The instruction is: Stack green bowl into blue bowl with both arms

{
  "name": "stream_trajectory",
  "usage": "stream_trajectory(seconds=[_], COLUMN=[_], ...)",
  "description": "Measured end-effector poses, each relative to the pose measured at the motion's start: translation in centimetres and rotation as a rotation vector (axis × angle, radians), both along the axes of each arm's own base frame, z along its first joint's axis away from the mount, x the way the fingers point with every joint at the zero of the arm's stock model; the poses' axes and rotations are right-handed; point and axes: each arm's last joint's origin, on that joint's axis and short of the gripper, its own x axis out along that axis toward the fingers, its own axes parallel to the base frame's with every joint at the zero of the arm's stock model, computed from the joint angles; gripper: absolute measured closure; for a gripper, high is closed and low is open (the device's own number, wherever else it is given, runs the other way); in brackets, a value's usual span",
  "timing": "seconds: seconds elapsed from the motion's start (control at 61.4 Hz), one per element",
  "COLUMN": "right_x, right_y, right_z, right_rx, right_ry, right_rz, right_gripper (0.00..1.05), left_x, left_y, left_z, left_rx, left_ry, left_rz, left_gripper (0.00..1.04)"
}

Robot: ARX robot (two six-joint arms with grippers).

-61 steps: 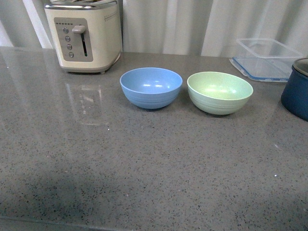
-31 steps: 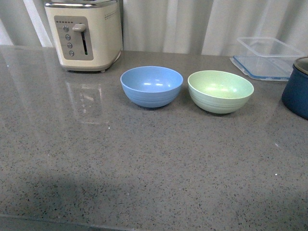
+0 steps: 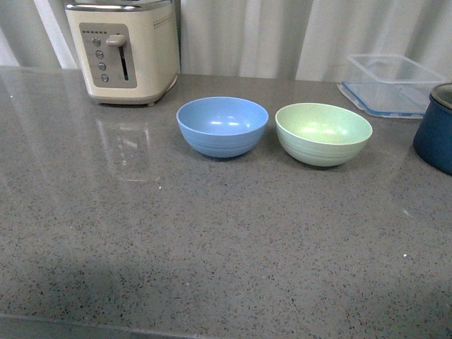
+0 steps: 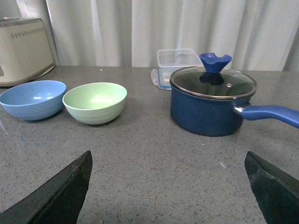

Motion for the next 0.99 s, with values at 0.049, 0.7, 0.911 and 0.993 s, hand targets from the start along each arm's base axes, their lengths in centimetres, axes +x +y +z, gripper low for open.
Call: stream_trajectory(seconds=[0.049, 0.7, 0.911, 0.993], right_x=[0.0, 0.0, 0.5, 1.5], right_y=[0.0, 0.0, 0.5, 1.1], right_z=[0.0, 0.0, 0.9, 3.3], right_rx=[0.0, 0.0, -0.015, -0.021], right_ry=[0.0, 0.0, 0.142, 0.145], right_rz=[0.001, 0.001, 0.186, 0.251], right_gripper=[0.1, 0.1, 0.1, 0.1], left_x=[-0.1, -1.8, -1.8, -1.8], left_y=[0.0, 0.0, 0.0, 0.0], left_z=[0.0, -0.4, -0.4, -0.4], left_rx=[0.0, 0.0, 0.0, 0.0], left_ry=[0.0, 0.007, 0.007, 0.007], left_rz=[0.0, -0.001, -0.002, -0.002], left_gripper=[1.01, 0.92, 0.4, 0.26])
